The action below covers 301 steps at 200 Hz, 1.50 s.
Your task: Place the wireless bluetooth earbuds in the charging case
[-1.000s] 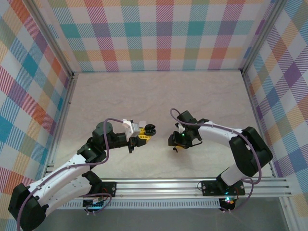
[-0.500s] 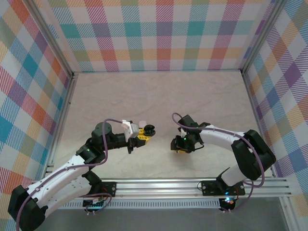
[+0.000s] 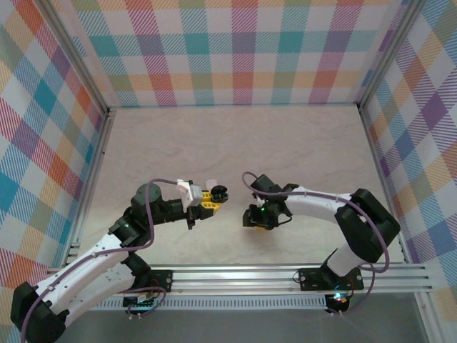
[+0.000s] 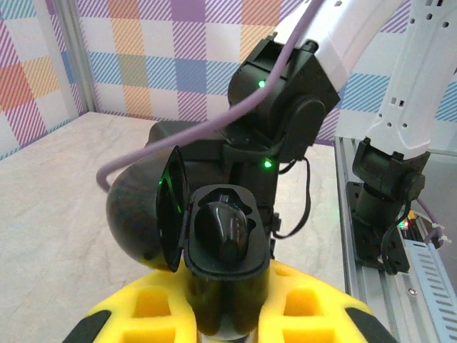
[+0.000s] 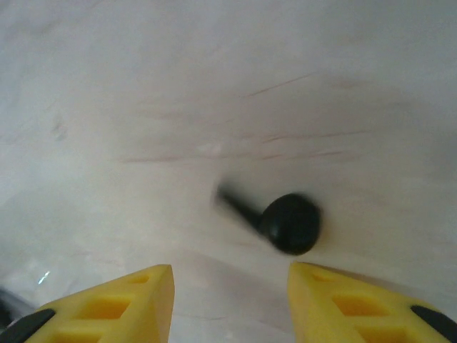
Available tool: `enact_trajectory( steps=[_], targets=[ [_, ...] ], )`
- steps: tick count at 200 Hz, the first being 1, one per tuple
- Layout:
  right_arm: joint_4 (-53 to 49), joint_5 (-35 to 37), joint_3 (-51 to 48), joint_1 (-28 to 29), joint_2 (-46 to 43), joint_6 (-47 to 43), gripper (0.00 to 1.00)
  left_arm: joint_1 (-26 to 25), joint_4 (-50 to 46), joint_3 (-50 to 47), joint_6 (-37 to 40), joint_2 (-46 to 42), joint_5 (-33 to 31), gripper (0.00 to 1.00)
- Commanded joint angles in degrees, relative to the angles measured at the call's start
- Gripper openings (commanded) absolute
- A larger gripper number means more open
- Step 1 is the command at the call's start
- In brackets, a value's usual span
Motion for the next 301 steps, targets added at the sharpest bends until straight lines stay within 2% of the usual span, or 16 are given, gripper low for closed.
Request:
enact_trajectory(
  steps=[1, 29, 59, 87, 142, 216, 301],
  targets=[
    [1.9, -5.1, 1.9, 1.1, 0.2, 2.6, 0.46, -0.6, 0.1, 0.1, -0.1, -0.7, 0.0, 0.00],
    [0.9, -4.8, 2.5, 1.1, -1.5, 3.5, 0.46, -0.6, -0.4, 0.0, -0.1, -1.3, -0.2, 0.00],
    [-4.2, 2.6, 2.7, 1.1, -4.3, 3.6, 0.45, -0.6, -0.8, 0.1, 0.0, -1.8, -0.2, 0.00],
    [-4.4, 8.7, 1.0, 1.6, -6.6, 4.2, 0.41, -0.6, -1.1, 0.0, 0.3, -2.0, -0.3, 0.00],
    [-6.0, 25.2, 5.1, 8.9, -1.4, -8.3, 0.36, -0.6, -2.0, -0.2, 0.6, -2.6, -0.6, 0.00],
    [-7.5, 29.7, 10.0, 11.6, 4.3, -12.4, 0.36, -0.6, -5.1, -1.8, 0.8, -8.2, -3.7, 0.00],
    [-9.2, 29.6, 12.4, 12.5, 9.4, -12.0, 0.32, -0.6, -5.5, -2.3, 1.0, -8.6, -4.1, 0.00]
  ],
)
